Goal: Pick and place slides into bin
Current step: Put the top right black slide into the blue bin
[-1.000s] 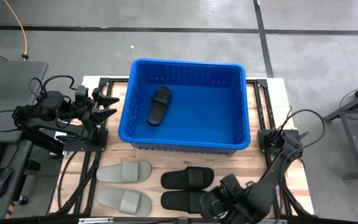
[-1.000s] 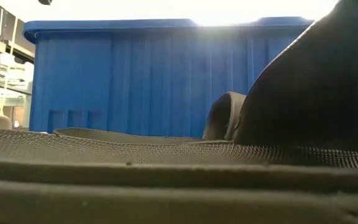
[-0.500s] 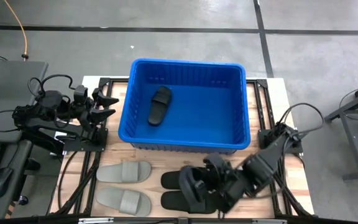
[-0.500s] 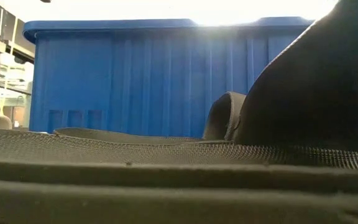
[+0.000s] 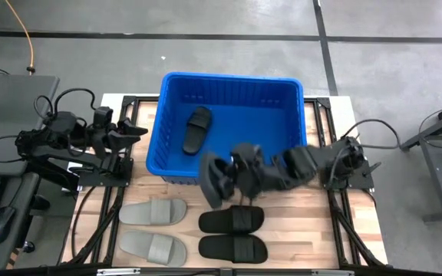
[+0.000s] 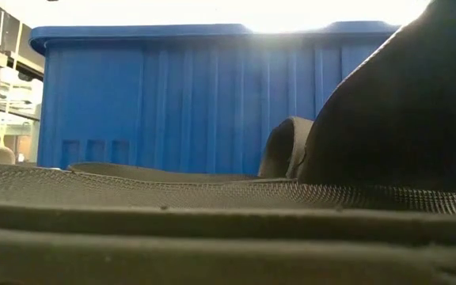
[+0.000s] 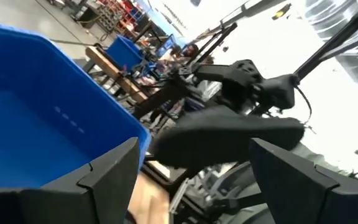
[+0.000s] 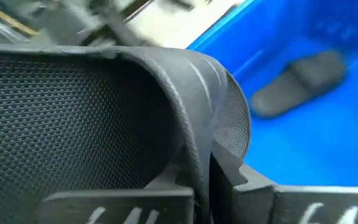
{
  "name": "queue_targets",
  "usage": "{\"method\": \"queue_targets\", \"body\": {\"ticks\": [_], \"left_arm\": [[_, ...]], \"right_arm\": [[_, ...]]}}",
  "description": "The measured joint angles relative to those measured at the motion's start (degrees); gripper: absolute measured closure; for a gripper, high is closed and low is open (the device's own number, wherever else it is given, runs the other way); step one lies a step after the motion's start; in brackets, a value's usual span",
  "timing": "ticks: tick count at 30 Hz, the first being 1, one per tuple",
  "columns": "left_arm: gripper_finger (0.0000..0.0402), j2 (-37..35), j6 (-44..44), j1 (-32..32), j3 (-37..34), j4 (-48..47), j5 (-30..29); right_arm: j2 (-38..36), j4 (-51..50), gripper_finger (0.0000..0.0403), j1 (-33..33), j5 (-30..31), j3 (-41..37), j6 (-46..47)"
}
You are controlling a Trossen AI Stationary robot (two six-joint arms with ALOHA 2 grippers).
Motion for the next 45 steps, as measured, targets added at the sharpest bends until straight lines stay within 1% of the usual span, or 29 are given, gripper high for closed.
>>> {"method": "queue_targets", "body": {"ticks": [5, 8, 12, 17, 21, 25, 33, 37, 41, 45], "left_arm": [[0.0112, 0.1, -3.3, 0.0, 0.0, 1.4, 0.1], [0.0112, 0.5, -5.5, 0.0, 0.0, 1.5, -2.3], [0.0112, 1.7, -7.3, 0.0, 0.0, 1.5, -5.4], [0.0112, 5.7, -12.5, 0.0, 0.0, 1.9, -6.2], [0.0112, 9.8, -15.9, 0.0, 0.0, 2.8, -6.2], [0.0112, 13.0, -16.2, 0.0, 0.0, 4.8, -6.2], [0.0112, 20.2, -19.2, 0.0, 0.0, 15.3, -8.3], [0.0112, 23.9, -22.7, 0.0, -0.1, 16.0, -8.3], [0.0112, 26.8, -23.5, 0.0, -0.1, 16.5, -8.4], [0.0112, 29.1, -23.7, 0.0, 0.0, 20.6, -8.8]], "right_arm": [[0.4, -0.6, 0.0403, -7.7, -5.9, 0.0, -11.2], [1.2, -0.7, 0.0403, -11.1, -7.8, 0.0, -18.2], [1.5, -0.7, 0.0403, -14.6, -7.5, 0.0, -26.3], [1.5, -0.3, 0.0403, -17.3, -3.6, 0.0, -35.4], [1.5, 0.0, 0.0403, -18.6, -2.2, 0.0, -41.9], [1.5, 0.2, 0.0403, -19.0, 0.9, 0.0, -48.1], [2.8, 2.1, 0.0403, -19.1, 4.1, 0.0, -58.3], [3.8, 4.7, 0.0403, -19.1, 4.7, 0.0, -62.6], [5.0, 5.3, 0.0403, -19.3, 4.6, 0.0, -66.6], [6.2, 5.6, 0.0403, -19.4, 4.2, 0.0, -68.5]]}}
